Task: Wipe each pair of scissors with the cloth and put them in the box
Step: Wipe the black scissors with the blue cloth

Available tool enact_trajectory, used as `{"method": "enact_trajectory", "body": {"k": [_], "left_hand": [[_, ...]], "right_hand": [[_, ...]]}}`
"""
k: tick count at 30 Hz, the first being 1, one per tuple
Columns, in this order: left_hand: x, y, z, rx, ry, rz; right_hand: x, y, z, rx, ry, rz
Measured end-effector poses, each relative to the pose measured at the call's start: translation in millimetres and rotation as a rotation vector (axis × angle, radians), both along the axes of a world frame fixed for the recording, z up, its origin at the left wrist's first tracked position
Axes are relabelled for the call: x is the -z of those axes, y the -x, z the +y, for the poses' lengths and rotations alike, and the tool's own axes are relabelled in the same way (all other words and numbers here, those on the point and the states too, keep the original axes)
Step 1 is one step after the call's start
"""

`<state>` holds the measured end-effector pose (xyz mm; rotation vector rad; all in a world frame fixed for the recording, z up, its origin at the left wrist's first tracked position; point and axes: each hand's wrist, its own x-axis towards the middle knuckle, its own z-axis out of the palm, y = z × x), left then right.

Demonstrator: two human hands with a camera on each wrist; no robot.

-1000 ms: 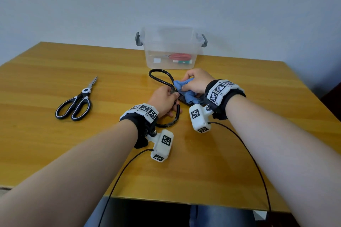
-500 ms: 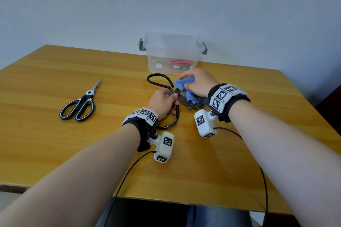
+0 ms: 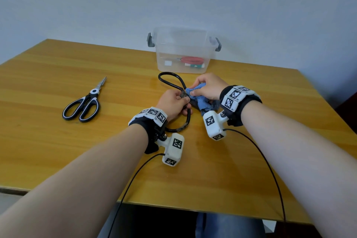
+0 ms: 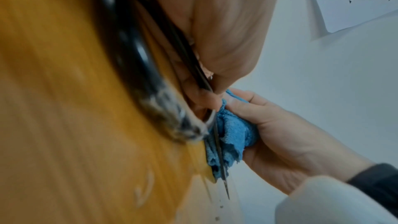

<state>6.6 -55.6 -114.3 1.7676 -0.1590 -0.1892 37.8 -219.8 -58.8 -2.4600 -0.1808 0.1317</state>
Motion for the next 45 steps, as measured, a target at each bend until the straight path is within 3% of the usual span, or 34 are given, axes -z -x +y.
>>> {"method": "enact_trajectory", "body": {"k": [6, 12, 17, 21, 29, 36, 45], "left_hand": [[0.5, -3.3, -3.8, -0.031, -0.056, 0.007], [0.3, -3.3, -2.4, -0.022, -0.029, 0.020], [2.3, -2.8, -3.7, -0.036, -0.053, 0.005], [1.4, -3.3, -4.9, -0.050, -0.089, -0.003], [3.2, -6.2, -5.7, -0.056, -0.087, 0.012], [3.2, -7.2, -6.0, -0.060, -0.099, 0.023], [2.2, -5.0, -5.2, -0.056, -0.102, 0.022]], "right_hand": [[-2.7, -3.6, -2.3, 0.086, 0.097, -0.114], [-11.8, 10.1, 3.4, -0.111, 0.148, -0.066], [-5.1, 3.9, 1.8, 0.017, 0.091, -0.027], [-10.3, 3.0, -0.5, 0.105, 0.191, -0.140], [-20.3, 16.5, 8.6, -0.149, 0.450, -0.199], [-34.4, 16.5, 7.4, -0.181, 0.494, -0.123], [-39.5, 9.6, 34.2, -0.333, 0.862, -0.166]]}}
